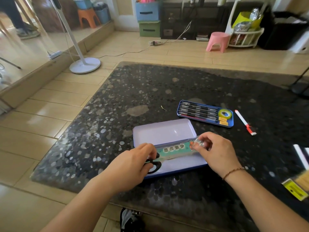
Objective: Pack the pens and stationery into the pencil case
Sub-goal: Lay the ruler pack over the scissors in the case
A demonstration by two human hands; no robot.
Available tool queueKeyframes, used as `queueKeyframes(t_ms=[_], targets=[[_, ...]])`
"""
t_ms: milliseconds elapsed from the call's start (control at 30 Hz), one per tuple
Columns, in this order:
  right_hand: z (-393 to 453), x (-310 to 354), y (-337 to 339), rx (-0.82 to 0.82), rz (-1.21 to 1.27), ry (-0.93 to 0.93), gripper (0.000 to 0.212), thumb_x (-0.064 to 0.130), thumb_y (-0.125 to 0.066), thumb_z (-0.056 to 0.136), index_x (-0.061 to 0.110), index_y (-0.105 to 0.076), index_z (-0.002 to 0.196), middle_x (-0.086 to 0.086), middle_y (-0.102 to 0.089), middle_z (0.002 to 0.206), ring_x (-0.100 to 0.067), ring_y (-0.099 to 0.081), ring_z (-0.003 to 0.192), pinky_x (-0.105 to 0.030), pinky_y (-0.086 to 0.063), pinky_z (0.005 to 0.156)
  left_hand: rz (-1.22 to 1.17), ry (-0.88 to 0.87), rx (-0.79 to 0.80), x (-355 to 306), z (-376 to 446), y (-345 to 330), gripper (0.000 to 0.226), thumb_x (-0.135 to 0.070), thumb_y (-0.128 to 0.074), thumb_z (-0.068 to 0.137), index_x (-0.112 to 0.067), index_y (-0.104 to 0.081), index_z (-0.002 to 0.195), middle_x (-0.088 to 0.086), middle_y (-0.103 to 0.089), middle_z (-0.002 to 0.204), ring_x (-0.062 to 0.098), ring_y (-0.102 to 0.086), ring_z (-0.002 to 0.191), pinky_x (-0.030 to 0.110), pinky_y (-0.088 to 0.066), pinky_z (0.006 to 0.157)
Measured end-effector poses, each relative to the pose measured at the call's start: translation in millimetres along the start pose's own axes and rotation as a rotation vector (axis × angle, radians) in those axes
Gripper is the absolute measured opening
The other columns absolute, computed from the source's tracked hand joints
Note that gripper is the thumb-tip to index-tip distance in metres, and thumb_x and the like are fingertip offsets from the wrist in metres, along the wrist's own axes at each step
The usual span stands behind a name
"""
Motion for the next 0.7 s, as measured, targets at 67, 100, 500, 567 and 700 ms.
queueKeyframes(t_ms=[67,100,500,567,700], targets=[[5,1,-1,0.031,-0.001,-0.005,0.018,0.023,-0.077,0.075,0.025,-0.062,0.086,0.006,-0.059,0.070,-0.009,-0.055,0.065,-0.015,-0.041,0.057,0.071,0.005,0.003,0,1,-4,0.017,-0.030,-0.054,0.093,-0.033,-0.038,0.100,-0.018,-0.052,0.103,0.008,-0.046,0.066,0.024,-0.038,0.060],[7,0,-2,0.050,-0.015,0.000,0.017,0.023,-0.077,0.075,0.026,-0.062,0.084,0.006,-0.057,0.069,-0.010,-0.054,0.065,-0.017,-0.041,0.058,0.099,0.005,0.005,0,1,-6,0.016,-0.031,-0.053,0.093,-0.033,-0.039,0.100,-0.017,-0.053,0.104,0.008,-0.046,0.067,0.024,-0.037,0.059],[17,-4,-6,0.170,-0.369,0.098,0.025,0.050,-0.054,0.087,0.038,-0.066,0.105,0.013,-0.056,0.090,-0.008,-0.054,0.082,-0.027,-0.050,0.065,0.176,0.036,-0.064,3,9,-16,0.018,-0.045,-0.054,0.089,-0.036,-0.056,0.105,-0.019,-0.061,0.110,0.009,-0.062,0.087,0.024,-0.047,0.066],[14,-5,0,0.090,-0.347,0.154,0.021,0.044,-0.054,0.088,0.037,-0.067,0.104,0.014,-0.060,0.096,-0.007,-0.055,0.085,-0.025,-0.048,0.064,0.160,0.050,-0.094,1,7,-11,0.018,-0.041,-0.053,0.091,-0.037,-0.059,0.107,-0.020,-0.060,0.112,0.009,-0.062,0.087,0.022,-0.047,0.066],[11,-6,6,0.068,-0.343,0.168,0.020,0.041,-0.055,0.088,0.036,-0.067,0.103,0.014,-0.060,0.099,-0.006,-0.054,0.086,-0.022,-0.046,0.061,0.209,0.114,-0.118,3,1,0,0.027,-0.042,-0.060,0.087,-0.038,-0.059,0.114,-0.021,-0.056,0.116,0.009,-0.061,0.089,0.025,-0.047,0.072]])
Point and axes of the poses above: each hand's wrist, its own z-axis towards the middle knuckle, its own y-axis out of the back of the hand, x = y × z, the point moved 3 cm from there along z, towards the middle knuckle
